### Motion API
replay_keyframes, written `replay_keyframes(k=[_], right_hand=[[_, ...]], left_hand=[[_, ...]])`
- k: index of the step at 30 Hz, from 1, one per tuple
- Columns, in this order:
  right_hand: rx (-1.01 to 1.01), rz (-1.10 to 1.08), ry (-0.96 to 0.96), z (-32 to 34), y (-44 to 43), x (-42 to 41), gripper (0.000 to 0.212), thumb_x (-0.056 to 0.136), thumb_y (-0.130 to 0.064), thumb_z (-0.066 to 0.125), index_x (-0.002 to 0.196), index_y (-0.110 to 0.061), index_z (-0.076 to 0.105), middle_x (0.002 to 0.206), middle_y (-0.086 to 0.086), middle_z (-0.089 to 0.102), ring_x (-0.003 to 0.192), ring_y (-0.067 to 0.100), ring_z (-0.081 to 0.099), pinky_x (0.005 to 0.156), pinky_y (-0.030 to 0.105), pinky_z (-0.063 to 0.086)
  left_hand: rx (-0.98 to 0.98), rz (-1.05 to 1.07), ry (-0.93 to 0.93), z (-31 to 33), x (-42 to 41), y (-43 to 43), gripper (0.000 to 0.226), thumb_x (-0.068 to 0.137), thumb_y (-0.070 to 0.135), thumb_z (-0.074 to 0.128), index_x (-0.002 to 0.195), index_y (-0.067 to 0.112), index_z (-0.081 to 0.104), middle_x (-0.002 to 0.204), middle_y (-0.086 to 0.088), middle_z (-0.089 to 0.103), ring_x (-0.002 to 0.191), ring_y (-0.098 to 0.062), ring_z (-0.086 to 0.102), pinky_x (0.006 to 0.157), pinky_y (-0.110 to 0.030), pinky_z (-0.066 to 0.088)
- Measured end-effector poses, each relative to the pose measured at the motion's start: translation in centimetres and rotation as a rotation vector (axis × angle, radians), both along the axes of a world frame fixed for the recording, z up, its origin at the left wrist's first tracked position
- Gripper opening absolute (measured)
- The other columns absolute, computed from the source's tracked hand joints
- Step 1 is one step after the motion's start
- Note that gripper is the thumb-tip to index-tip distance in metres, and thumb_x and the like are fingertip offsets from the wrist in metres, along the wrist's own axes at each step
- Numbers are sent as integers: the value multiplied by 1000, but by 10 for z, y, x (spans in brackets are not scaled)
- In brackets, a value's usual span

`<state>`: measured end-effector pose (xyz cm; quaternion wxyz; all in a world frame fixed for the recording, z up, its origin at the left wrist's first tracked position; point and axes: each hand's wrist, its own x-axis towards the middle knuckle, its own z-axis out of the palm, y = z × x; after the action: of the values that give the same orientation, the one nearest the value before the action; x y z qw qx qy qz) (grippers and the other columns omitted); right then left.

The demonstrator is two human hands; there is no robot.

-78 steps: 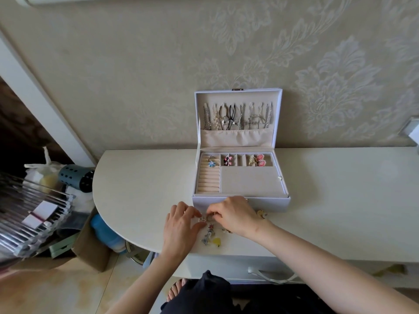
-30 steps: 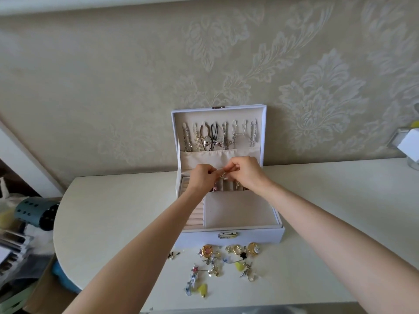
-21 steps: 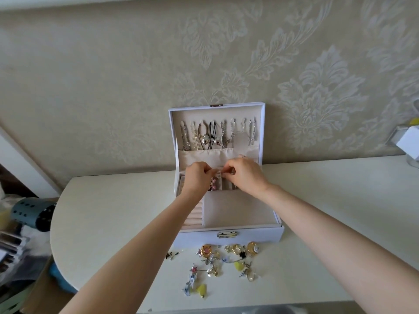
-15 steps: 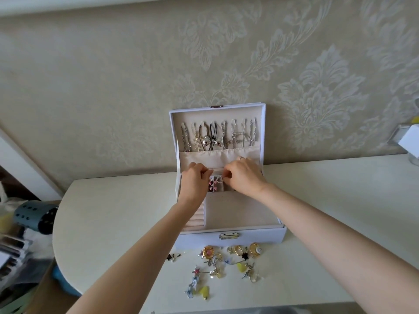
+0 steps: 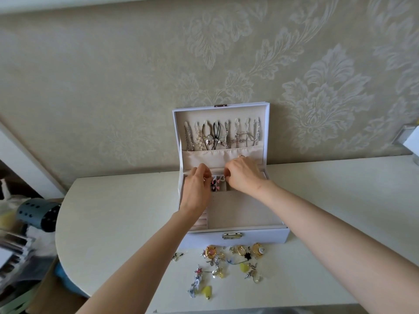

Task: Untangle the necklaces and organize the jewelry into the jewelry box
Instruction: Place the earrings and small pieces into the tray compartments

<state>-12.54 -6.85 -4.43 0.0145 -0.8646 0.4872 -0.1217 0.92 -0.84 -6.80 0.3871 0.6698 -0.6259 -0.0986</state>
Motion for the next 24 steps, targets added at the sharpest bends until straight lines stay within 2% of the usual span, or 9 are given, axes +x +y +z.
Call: replay_keyframes(k=[2,6,9,13,16,20,22,24], right_hand=[[40,9,-17,3,1,0,18,85,-4,55,97,-11,67,94,7,68,92,24,59,74,26,37],[120,9,-65,8,2,-3,20,87,-6,56,101,-13,68,100,6,67,95,24,60,68,25,35],[145,0,-89,9,3,-5,24,85,-6,57,102,-18,69,101,4,67,93,23,61,63,23,35],[141,-1,-108,7,3,-6,22,84,-10,60,100,-22,69,100,3,69,94,22,62,65,25,41],[125,2,-111,8,4,-8,20,85,-11,59,99,-21,70,102,2,68,100,21,58,72,28,46],[96,5,-82,7,4,-12,25,87,-6,54,98,-22,71,105,2,64,104,21,54,71,25,36],[81,5,-72,6,3,-12,26,87,-7,55,99,-23,71,104,2,63,103,22,54,71,26,37],[68,-7,-144,6,0,-13,24,86,-7,57,99,-22,71,101,1,64,99,19,55,73,28,41]], left_hand=[[6,-13,15,-1,0,0,12,89,-3,52,98,4,51,100,-12,64,76,-20,55,62,-17,34],[-16,-34,-38,1,-4,4,27,86,-7,43,108,9,47,103,-4,69,92,-24,62,71,-37,51],[-14,-48,-115,1,-7,5,36,83,-8,43,114,11,48,105,0,70,99,-21,61,71,-38,51],[17,-56,-153,2,-11,4,38,82,-5,43,116,10,48,107,-5,70,99,-28,62,74,-44,50],[30,-64,-182,5,-14,5,37,82,-5,44,117,6,49,109,-5,70,104,-27,59,78,-42,48],[48,-70,-224,4,-15,4,38,82,-4,44,118,7,49,110,-2,70,108,-26,57,80,-37,44],[38,-75,-203,5,-16,4,38,81,-5,43,117,7,49,109,-3,70,107,-26,58,80,-38,46],[-15,-95,-135,6,-16,4,36,83,-8,43,115,5,50,109,-6,69,100,-27,61,77,-39,48]])
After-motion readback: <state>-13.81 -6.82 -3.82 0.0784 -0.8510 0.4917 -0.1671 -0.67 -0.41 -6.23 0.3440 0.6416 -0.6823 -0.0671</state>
